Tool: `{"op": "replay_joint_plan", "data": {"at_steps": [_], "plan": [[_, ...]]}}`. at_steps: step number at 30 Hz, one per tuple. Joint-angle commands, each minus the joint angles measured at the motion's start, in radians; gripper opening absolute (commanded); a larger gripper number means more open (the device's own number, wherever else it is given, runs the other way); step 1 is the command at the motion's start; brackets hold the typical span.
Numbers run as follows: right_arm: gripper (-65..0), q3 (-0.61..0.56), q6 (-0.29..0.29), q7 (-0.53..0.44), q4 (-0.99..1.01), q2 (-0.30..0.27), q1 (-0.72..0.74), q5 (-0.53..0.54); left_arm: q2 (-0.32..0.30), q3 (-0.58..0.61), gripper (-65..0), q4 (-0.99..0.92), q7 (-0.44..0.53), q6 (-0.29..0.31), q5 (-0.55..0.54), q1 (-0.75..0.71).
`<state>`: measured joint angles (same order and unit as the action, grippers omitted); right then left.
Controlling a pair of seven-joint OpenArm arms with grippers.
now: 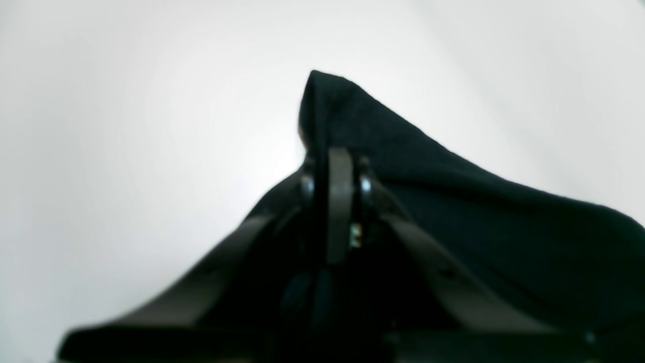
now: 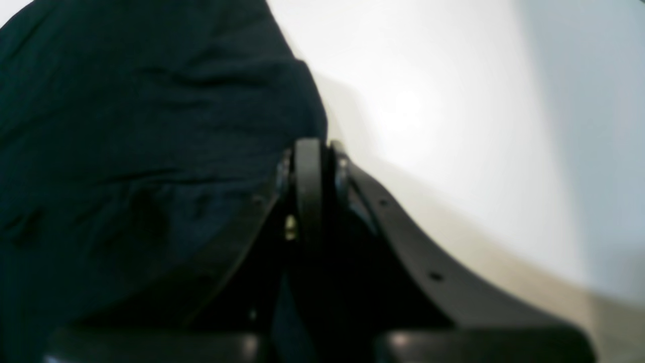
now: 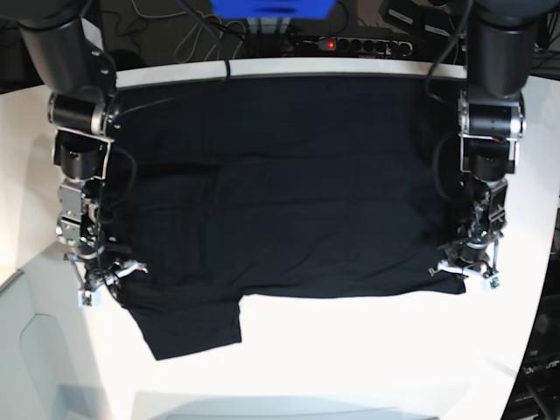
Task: Fold the T-shirt properly
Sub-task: 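Move both grippers to the shirt's hem corners and grasp them, then lift the hem and fold it toward the collar with both grippers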
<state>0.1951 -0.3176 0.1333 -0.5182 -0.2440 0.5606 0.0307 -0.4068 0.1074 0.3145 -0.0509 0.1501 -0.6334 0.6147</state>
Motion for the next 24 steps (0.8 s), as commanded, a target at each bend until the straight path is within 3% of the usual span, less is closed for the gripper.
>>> {"op": "replay_joint_plan", "data": {"at_steps": [1, 6, 10, 17, 24], "plan": [[-65.0, 0.001, -0.005, 0.093, -0.024, 0.004, -0.014, -0.030, -0.004, -0.001, -65.0, 0.001, -0.053, -0.004, 0.005, 0.012], [-65.0, 0.004, -0.005, 0.104, -0.262, 0.015, -0.112, -0.028, -0.010, -0.002, -65.0, 0.110, -0.060, -0.013, -0.004, -0.014], [-65.0, 0.007, -0.005, 0.104, -0.402, 0.016, -0.178, -0.025, -0.014, -0.036, -65.0, 0.255, -0.166, -0.013, -0.006, -0.075], [-65.0, 0.008, -0.007, 0.105, -0.615, 0.018, -0.279, -0.024, -0.020, -0.286, -65.0, 0.575, -0.306, -0.014, 0.004, -0.269], [-65.0, 0.053, -0.008, 0.118, -0.831, 0.033, -0.377, -0.022, 0.004, -0.461, -65.0, 0.894, -0.449, -0.014, -0.004, -0.421]]}}
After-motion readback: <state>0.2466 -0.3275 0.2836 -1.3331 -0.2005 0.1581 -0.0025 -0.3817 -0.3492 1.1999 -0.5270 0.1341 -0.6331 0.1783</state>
